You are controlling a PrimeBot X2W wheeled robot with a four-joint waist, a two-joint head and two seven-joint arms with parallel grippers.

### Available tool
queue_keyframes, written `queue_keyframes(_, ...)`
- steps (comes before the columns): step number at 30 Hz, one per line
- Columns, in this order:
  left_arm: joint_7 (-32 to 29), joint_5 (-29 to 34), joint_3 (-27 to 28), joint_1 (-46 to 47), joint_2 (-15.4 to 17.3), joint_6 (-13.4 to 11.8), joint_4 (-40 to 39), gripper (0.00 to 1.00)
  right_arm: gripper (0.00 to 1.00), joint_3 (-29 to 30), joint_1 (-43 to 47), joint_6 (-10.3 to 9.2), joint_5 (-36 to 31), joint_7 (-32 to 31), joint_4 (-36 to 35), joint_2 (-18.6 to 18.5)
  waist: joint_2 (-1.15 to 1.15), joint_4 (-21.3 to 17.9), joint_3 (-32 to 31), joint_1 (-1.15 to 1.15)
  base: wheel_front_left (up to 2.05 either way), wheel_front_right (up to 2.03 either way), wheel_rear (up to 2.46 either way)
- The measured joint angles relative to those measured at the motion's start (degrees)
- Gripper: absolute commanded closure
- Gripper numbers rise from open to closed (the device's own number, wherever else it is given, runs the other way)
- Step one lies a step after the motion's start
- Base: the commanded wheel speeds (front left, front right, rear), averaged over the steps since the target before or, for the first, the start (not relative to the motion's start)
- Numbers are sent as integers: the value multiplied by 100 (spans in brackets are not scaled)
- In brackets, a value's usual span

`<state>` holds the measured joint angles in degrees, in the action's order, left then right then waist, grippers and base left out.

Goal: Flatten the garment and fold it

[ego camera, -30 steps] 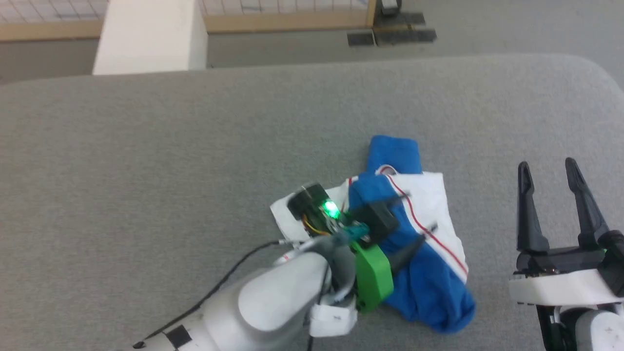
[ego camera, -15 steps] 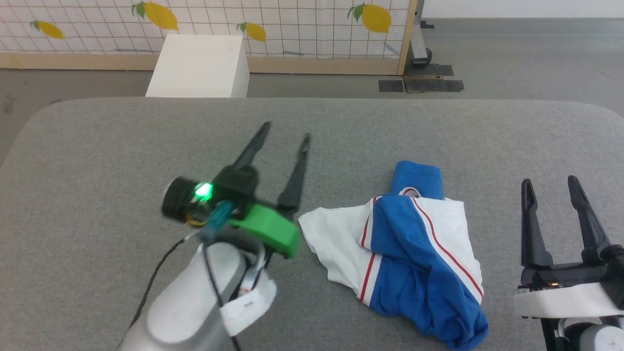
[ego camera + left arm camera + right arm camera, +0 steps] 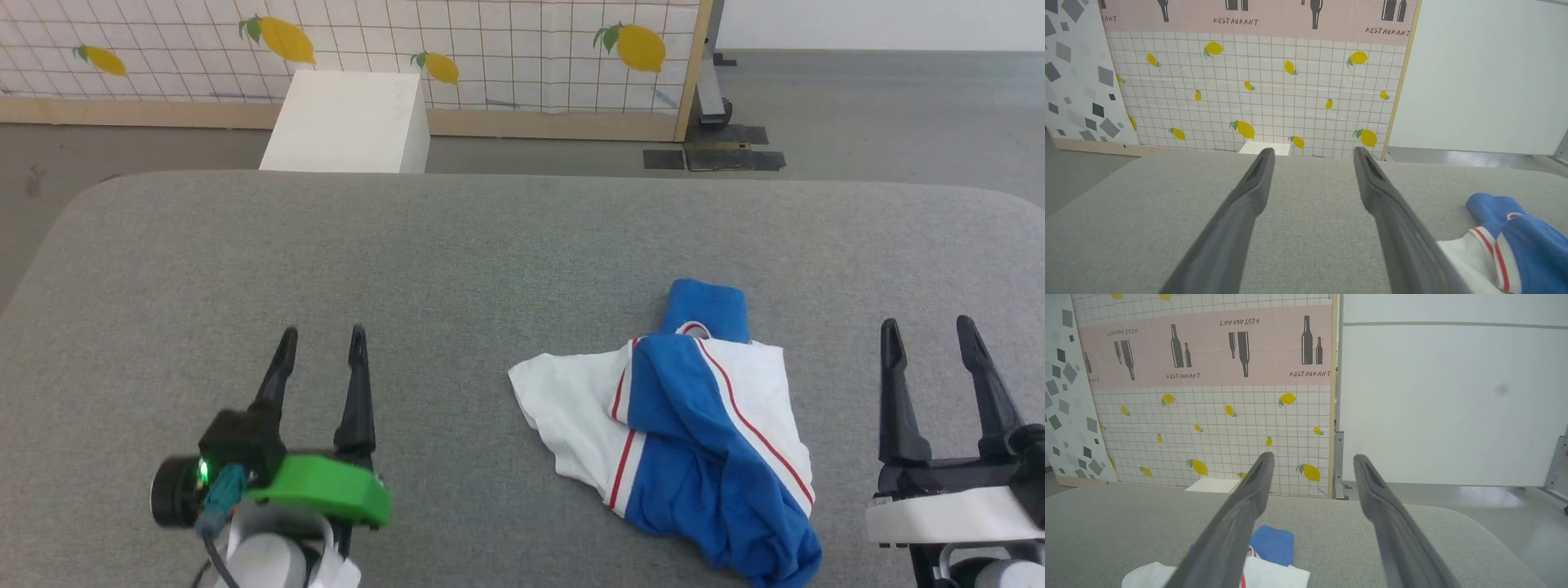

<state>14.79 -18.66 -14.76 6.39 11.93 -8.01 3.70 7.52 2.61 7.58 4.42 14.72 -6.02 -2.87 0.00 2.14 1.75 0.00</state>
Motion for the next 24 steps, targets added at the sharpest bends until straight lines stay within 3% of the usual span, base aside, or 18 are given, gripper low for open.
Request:
queue_keyframes(11,0,710,708,-693,-570,753,40,0,0,-51,163,1,132,0,272,-1,0,63,-119,0,0,0,0)
queue_keyframes(24,0,1196,1051,-762,-814,901,119,0,0,-169,297,0,168,0,500,0,0,54,-181,0,0,0,0)
